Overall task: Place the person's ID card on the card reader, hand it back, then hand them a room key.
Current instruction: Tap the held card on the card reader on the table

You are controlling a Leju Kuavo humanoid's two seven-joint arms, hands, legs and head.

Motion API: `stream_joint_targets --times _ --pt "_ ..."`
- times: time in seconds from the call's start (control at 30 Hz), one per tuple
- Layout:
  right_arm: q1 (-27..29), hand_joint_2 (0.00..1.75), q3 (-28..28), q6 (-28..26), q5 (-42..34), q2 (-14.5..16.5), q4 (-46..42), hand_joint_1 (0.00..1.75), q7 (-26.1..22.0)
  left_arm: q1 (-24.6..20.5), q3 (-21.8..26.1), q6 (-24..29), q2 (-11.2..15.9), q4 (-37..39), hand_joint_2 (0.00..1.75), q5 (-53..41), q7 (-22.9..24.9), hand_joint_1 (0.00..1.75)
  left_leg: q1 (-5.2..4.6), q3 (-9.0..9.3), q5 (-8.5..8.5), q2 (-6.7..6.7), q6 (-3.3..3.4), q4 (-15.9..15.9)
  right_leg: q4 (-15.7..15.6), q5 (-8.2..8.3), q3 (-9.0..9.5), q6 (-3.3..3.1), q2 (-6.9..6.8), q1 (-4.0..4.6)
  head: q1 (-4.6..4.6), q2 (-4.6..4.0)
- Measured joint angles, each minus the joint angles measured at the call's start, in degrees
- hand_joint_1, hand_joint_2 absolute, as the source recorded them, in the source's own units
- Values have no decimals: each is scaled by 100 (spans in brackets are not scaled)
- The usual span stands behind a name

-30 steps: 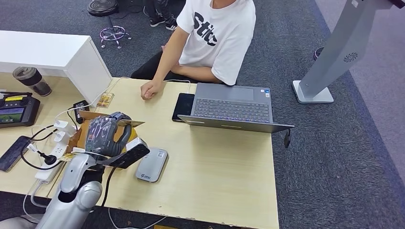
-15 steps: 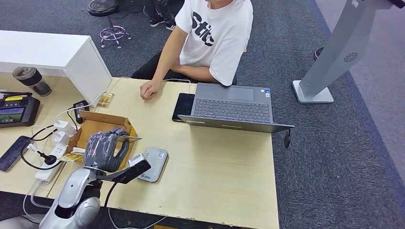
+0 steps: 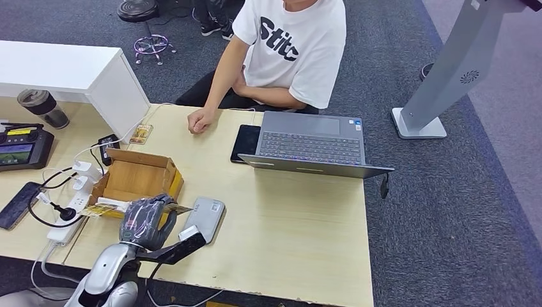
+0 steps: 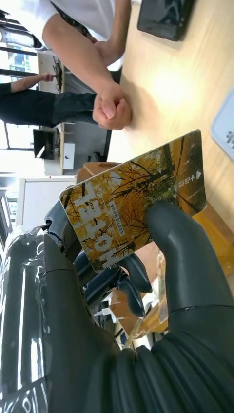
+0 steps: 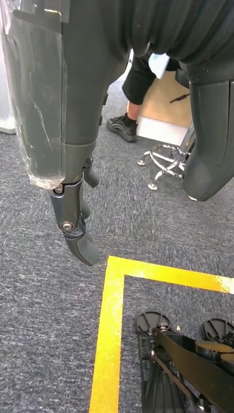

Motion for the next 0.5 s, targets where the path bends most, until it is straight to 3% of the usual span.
stream_joint_targets --times 0.5 --pt "-29 175 38 0 109 25 8 0 7 0 -156 -35 -143 557 175 -108 -19 175 0 0 0 0 0 0 0 0 0 0 -1 0 -1 0"
